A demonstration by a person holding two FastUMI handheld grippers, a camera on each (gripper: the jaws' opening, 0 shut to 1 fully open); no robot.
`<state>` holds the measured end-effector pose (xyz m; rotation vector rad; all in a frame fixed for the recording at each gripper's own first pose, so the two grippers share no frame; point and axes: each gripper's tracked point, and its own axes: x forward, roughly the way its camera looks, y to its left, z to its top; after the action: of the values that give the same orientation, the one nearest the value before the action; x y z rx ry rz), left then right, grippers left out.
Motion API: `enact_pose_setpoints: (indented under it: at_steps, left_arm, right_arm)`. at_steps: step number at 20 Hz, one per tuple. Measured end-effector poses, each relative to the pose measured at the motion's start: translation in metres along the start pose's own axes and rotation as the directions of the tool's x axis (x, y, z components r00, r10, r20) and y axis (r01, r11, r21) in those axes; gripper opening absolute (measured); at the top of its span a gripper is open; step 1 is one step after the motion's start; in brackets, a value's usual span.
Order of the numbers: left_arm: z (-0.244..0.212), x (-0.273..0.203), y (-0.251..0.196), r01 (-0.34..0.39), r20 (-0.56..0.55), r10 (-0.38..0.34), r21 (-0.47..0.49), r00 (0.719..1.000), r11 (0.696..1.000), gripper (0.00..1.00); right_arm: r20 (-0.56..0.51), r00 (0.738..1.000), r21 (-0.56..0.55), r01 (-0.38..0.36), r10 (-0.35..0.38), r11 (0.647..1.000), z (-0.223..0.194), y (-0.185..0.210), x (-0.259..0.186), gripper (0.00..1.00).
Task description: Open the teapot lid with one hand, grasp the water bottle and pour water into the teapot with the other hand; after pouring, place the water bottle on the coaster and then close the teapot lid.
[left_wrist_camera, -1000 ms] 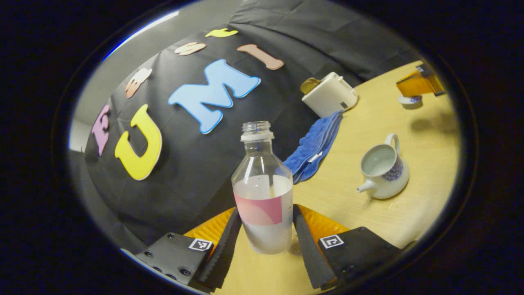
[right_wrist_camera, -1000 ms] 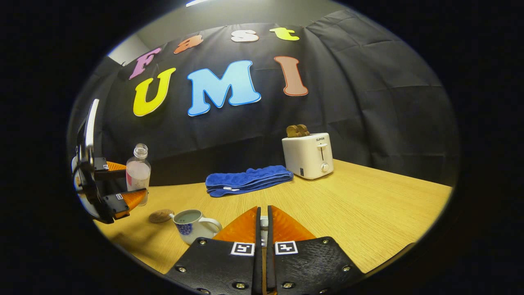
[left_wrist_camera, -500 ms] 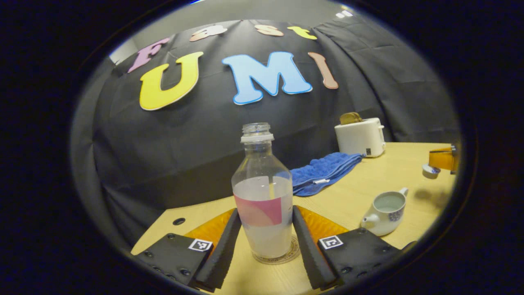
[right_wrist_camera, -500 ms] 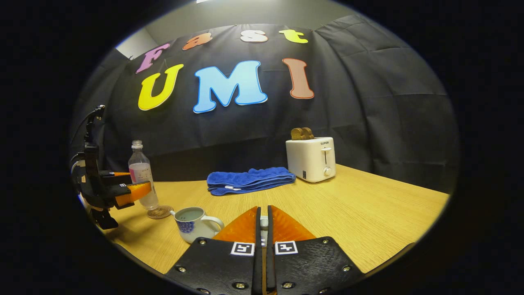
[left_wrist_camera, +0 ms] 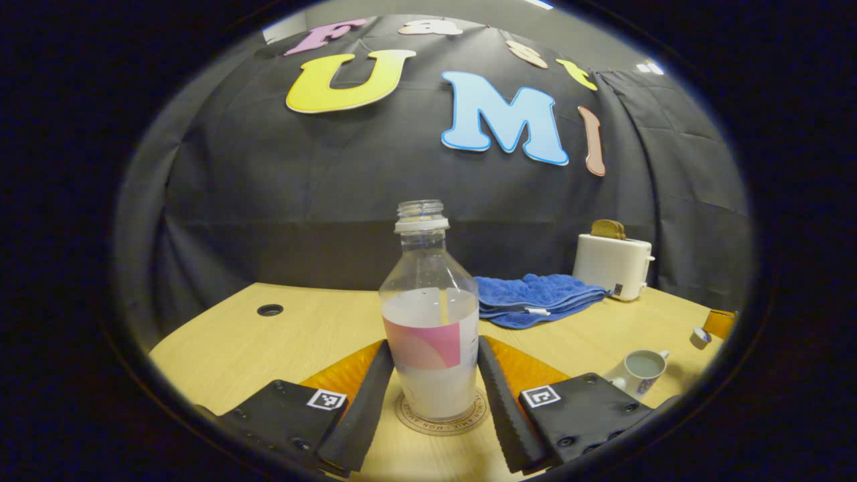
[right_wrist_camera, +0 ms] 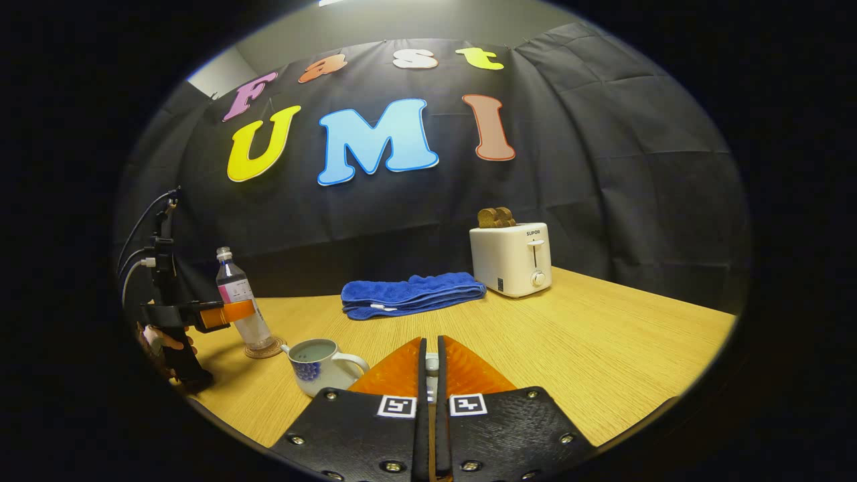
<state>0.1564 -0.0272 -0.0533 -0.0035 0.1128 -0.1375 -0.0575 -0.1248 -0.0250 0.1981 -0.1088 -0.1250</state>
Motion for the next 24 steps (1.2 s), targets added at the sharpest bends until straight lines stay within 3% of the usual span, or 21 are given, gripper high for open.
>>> enact_pose_setpoints:
  at_steps: [6,10,18,24]
  left_arm:
    - [0.001,-0.001,-0.006,0.009,-0.001,-0.009,-0.013,1.000,1.000,0.87]
    - [0.007,-0.005,-0.013,0.005,0.014,-0.004,-0.012,1.000,1.000,1.00]
    - [0.002,-0.038,-0.014,-0.019,-0.021,0.018,-0.050,1.000,0.999,1.00]
    - [-0.007,-0.080,-0.007,-0.046,-0.025,0.045,-0.032,0.999,0.998,1.00]
  right_arm:
    - [0.002,1.000,-0.017,-0.003,0.003,1.000,0.000,0.002,0.000,0.04]
    - [0.003,1.000,-0.015,-0.002,0.002,1.000,0.000,0.002,0.000,0.04]
    - [0.025,0.999,-0.004,-0.020,0.020,1.000,0.011,0.009,0.002,0.04]
    - [0.044,0.996,-0.062,-0.076,0.078,0.995,0.031,0.045,0.007,0.04]
